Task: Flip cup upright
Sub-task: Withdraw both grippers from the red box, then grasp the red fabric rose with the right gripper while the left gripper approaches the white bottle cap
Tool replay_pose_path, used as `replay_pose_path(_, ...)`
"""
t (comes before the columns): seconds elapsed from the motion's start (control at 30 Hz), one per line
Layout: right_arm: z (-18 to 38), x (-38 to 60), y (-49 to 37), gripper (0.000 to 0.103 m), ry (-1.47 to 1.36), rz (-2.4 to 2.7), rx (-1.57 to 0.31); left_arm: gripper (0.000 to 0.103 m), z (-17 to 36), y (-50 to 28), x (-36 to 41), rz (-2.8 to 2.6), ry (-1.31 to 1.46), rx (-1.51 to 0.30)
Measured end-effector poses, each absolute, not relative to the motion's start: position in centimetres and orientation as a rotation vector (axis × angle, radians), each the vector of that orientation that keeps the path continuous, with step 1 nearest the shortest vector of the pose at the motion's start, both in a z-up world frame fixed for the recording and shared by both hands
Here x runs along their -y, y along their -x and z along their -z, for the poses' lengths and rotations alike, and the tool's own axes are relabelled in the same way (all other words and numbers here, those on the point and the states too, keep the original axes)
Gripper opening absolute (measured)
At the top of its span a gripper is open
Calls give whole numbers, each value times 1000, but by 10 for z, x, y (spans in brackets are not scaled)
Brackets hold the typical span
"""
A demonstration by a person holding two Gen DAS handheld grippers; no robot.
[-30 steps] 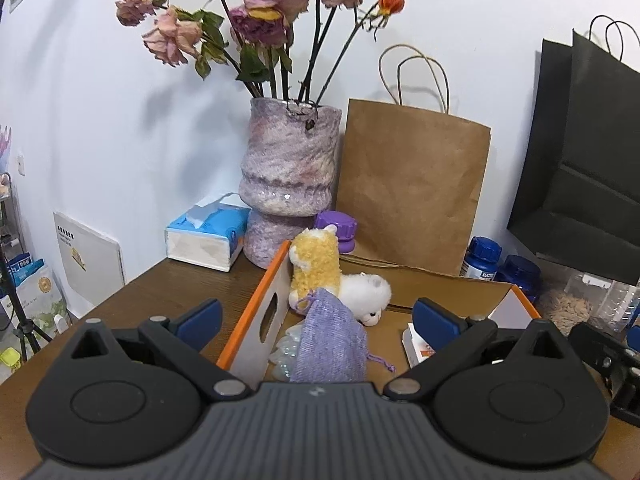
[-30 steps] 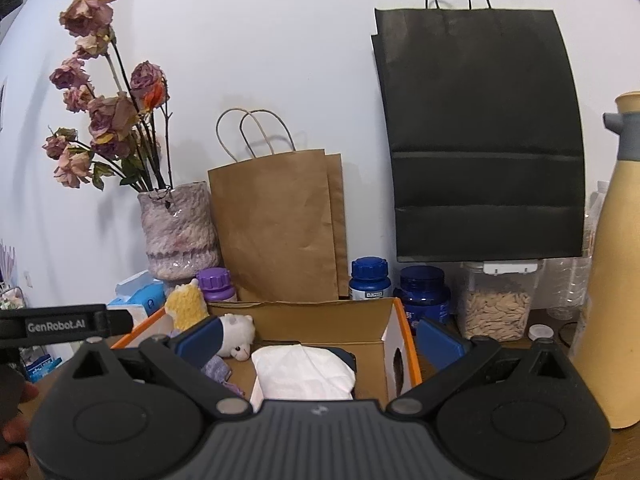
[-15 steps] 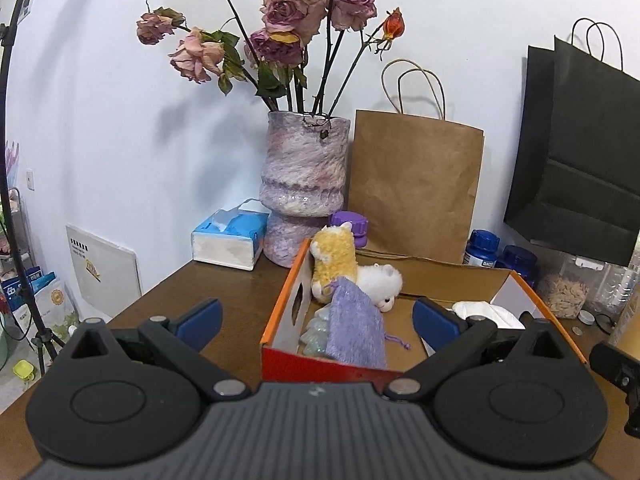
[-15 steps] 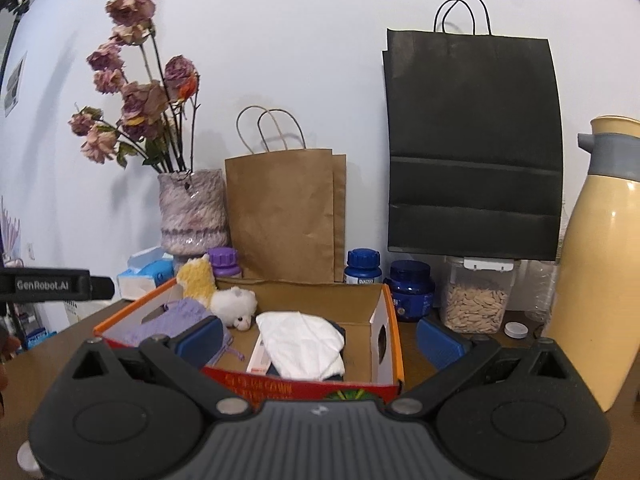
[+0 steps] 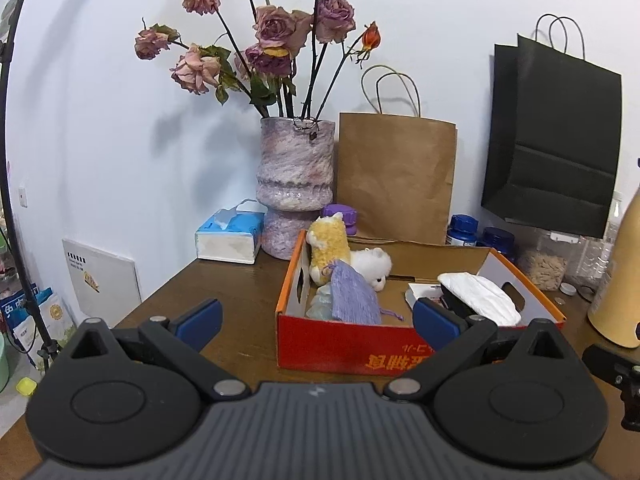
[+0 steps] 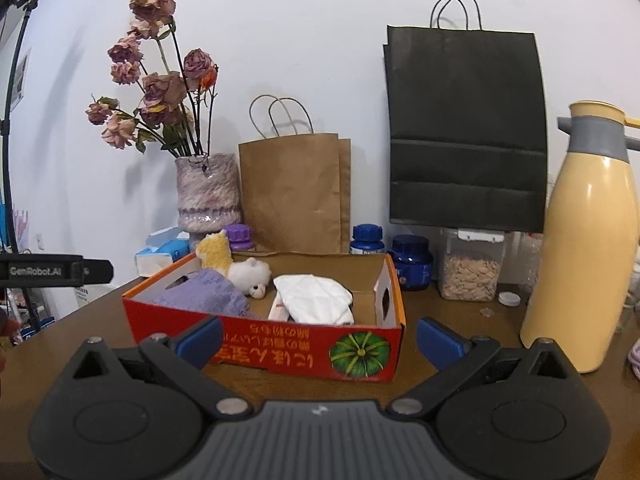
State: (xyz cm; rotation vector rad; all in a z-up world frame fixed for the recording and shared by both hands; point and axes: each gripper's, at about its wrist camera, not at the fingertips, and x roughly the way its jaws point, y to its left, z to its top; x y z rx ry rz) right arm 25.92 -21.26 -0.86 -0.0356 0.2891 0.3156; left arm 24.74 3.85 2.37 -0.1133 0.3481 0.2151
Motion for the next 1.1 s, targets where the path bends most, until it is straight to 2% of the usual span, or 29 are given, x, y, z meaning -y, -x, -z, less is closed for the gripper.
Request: replay_pose_path(1.1, 46, 182, -184, 103, 69, -331, -404, 103, 8, -172, -75, -118, 111, -466)
